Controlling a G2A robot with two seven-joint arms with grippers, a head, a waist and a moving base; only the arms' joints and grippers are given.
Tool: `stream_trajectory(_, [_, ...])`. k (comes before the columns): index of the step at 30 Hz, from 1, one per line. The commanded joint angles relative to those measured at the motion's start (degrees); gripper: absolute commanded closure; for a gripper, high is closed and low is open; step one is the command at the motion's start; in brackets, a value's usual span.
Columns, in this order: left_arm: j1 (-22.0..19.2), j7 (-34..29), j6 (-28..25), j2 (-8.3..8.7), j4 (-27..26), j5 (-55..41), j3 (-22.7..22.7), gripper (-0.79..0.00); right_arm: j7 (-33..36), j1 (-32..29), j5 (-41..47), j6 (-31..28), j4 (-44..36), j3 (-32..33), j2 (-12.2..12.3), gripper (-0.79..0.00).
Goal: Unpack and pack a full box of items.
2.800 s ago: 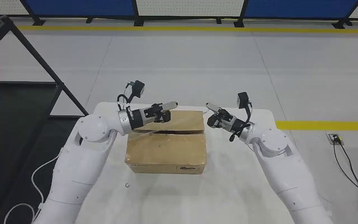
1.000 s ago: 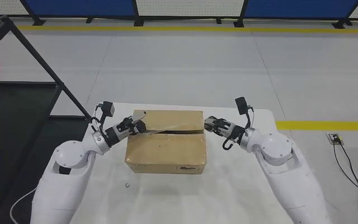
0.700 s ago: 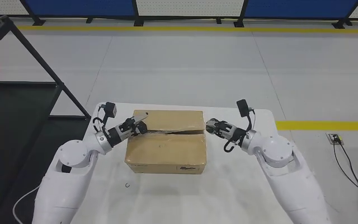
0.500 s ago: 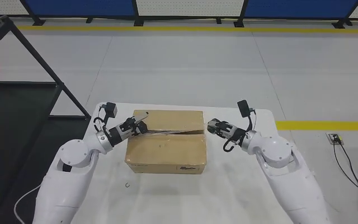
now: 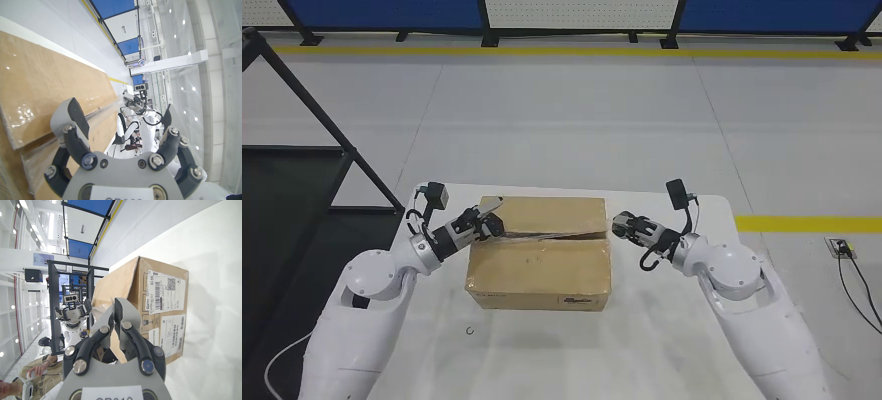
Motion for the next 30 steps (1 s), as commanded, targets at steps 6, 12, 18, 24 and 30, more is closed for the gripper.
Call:
stream_trajectory(6, [-0.58, 1.97, 0.65, -0.19, 1.61, 1.04, 1.35, -0.785, 0.16, 0.15, -0.17, 0.14, 0.42, -0.50, -0.01, 0.000])
stream_trajectory(12, [-1.08, 1.84, 0.77, -0.26, 2.43, 0.77, 2.00, -0.785, 0.35, 0.26, -0.43, 0.00, 0.67, -0.73, 0.02, 0.000])
stream_trajectory(18, [-1.35, 1.29, 0.80, -0.27, 2.89, 0.60, 2.44, -0.785, -0.40, -0.04, -2.50, -2.58, 1.14, -0.75, 0.22, 0.000])
stream_trajectory(24, [-1.38, 0.97, 0.63, -0.20, 2.89, 0.34, 2.47, -0.785, 0.13, -0.06, -2.57, -3.75, 2.66, -0.46, 0.36, 0.000])
stream_trajectory(30, [-1.29, 0.87, 0.53, -0.11, 2.76, 0.22, 2.46, -0.785, 0.27, -0.08, -2.58, -4.72, 3.90, -0.51, 0.40, 0.000])
